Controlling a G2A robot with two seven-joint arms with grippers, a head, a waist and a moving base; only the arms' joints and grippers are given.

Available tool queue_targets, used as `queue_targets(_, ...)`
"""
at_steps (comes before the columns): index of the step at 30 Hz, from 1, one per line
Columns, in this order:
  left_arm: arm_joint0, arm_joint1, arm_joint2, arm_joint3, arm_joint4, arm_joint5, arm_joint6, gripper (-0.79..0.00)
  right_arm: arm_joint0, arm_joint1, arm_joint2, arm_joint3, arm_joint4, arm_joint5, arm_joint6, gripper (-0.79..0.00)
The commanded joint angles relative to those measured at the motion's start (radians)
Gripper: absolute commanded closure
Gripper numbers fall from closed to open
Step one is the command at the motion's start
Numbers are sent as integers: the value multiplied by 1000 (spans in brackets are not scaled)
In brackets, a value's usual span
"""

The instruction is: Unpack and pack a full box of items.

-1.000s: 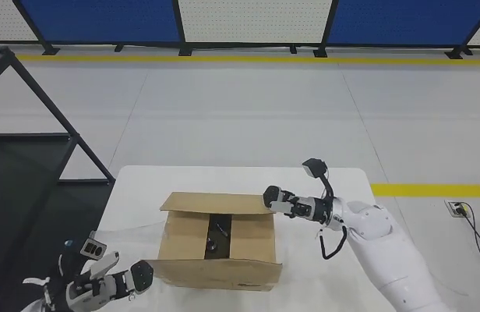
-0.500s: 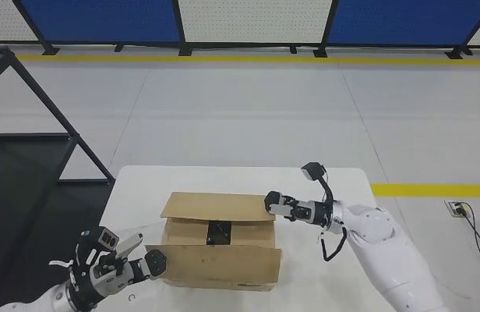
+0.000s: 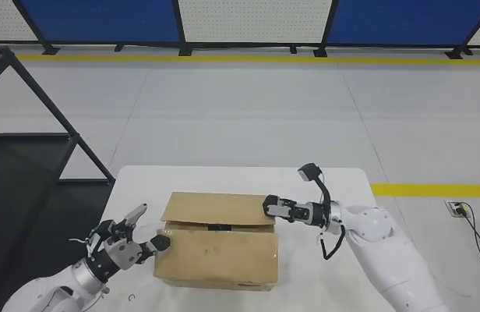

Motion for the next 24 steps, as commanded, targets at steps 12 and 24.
queue_targets(12,-36,-9,29,23,-14,8,99,-785,30,-3,-15,35,147,222,153,-785)
queue_targets(24,-41,-12,30,18,-5,-8,92,-785,29,0,-11,32,97,214,111,-785)
